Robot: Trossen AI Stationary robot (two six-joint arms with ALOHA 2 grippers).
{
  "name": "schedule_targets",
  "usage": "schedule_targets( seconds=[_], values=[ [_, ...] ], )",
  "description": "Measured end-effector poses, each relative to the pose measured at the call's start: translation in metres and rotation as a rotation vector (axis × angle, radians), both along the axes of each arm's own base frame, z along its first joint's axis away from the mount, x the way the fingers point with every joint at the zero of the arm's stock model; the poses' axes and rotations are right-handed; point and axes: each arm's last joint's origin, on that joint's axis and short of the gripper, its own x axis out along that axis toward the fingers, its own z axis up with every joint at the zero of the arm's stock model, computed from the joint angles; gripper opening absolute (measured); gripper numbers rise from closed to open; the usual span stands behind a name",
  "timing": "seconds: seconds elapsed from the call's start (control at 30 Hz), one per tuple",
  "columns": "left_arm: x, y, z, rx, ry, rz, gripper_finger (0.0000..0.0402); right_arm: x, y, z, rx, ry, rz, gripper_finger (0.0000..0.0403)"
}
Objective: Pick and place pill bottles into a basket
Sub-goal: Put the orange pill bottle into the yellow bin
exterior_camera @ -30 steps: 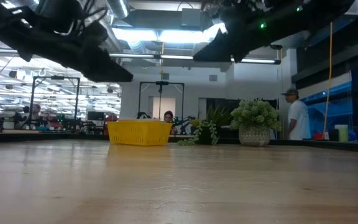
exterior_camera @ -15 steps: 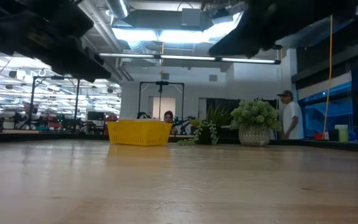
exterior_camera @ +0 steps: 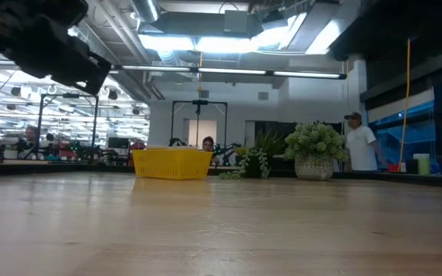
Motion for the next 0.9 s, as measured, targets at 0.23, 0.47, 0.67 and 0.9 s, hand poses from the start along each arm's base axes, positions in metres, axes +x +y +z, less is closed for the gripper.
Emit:
schedule_targets(
  seconds=[0.23,0.47,0.67,0.9],
  values=[
    [-0.004,-0.010,0.000,-0.049,0.013,-0.037,0.0001,-0.029,0.052,0.037,0.084,-0.015,-0.104,0.0002],
    [-0.007,-0.017,0.000,-0.049,0.014,-0.074,0.0002,-0.033,0.107,0.031,0.186,0.034,-0.132,0.0001],
    [-0.008,-0.019,0.000,-0.045,0.012,-0.080,0.0004,-0.022,0.154,0.035,0.183,0.102,-0.173,0.0001],
    [-0.009,-0.020,0.000,-0.042,0.011,-0.077,0.0005,-0.025,0.195,0.027,0.209,0.156,-0.247,0.0003]
  ],
)
